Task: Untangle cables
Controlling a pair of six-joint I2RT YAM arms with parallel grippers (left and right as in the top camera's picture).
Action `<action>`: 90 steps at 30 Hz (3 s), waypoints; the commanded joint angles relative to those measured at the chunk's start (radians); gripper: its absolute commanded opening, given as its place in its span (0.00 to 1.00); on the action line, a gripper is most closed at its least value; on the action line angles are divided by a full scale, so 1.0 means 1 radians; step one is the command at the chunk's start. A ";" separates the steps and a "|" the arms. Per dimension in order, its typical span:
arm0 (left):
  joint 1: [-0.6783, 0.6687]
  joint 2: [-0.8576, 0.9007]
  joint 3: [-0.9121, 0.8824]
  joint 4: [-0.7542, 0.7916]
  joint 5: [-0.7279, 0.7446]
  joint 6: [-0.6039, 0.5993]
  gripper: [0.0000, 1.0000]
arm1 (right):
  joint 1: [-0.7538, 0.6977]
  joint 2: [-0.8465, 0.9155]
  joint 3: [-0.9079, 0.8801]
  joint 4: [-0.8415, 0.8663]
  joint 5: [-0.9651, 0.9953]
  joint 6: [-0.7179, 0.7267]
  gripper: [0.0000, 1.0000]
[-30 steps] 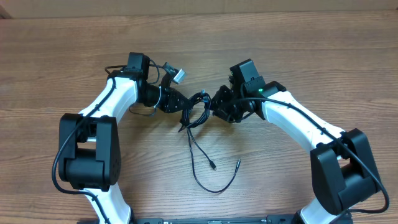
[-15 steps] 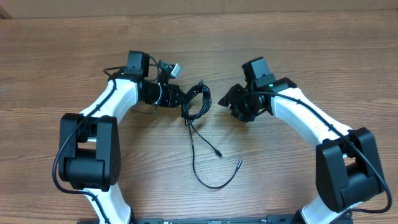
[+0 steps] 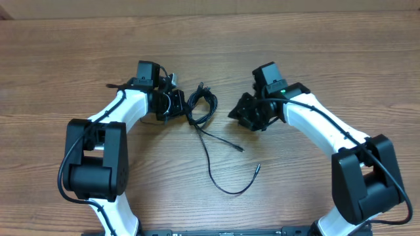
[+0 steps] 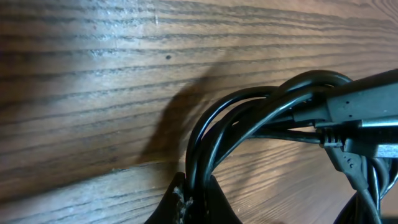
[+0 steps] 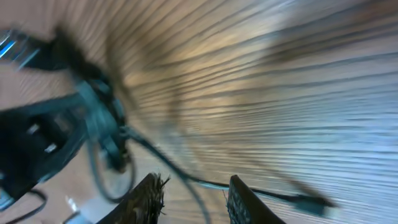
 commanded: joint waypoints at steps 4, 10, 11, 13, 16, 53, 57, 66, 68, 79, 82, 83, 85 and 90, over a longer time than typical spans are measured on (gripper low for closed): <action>-0.027 -0.011 0.001 0.015 -0.019 -0.084 0.04 | 0.070 -0.022 -0.004 0.087 -0.064 -0.012 0.34; -0.027 -0.011 0.000 0.015 -0.020 -0.083 0.04 | 0.116 -0.022 -0.004 0.168 -0.061 -0.001 0.34; -0.027 -0.011 0.000 0.015 -0.020 -0.083 0.04 | 0.122 -0.022 -0.004 0.173 -0.061 -0.001 0.34; -0.027 -0.011 0.000 0.017 -0.024 -0.083 0.04 | 0.131 -0.022 -0.004 0.178 -0.061 -0.001 0.34; -0.027 -0.011 0.000 0.018 -0.034 -0.083 0.04 | 0.142 -0.022 -0.004 0.182 -0.061 -0.001 0.34; -0.027 -0.011 0.000 0.018 0.069 -0.079 0.04 | 0.183 -0.011 -0.005 0.241 0.159 0.022 0.19; -0.027 -0.011 0.000 0.018 0.111 -0.068 0.04 | 0.186 -0.011 -0.005 0.241 0.160 0.022 0.19; -0.027 -0.011 0.000 0.018 0.134 -0.046 0.04 | 0.186 -0.011 -0.005 0.241 0.156 0.023 0.06; -0.027 -0.011 0.000 0.021 0.130 -0.046 0.04 | 0.186 -0.011 -0.005 0.241 0.125 0.022 0.04; -0.027 -0.011 0.000 0.022 0.062 -0.058 0.04 | 0.186 -0.012 -0.005 0.280 -0.168 -0.121 0.04; -0.027 -0.011 0.000 0.021 0.024 -0.058 0.04 | 0.186 -0.012 -0.005 0.269 -0.174 -0.143 0.04; -0.027 -0.011 0.001 0.021 0.010 -0.058 0.04 | 0.186 -0.012 -0.005 0.266 -0.174 -0.143 0.04; -0.027 -0.011 0.001 0.021 -0.015 -0.058 0.04 | 0.184 -0.012 -0.005 0.264 -0.166 -0.143 0.04; -0.027 -0.011 0.000 0.021 -0.061 -0.058 0.04 | 0.184 -0.012 -0.005 0.224 -0.035 -0.129 0.04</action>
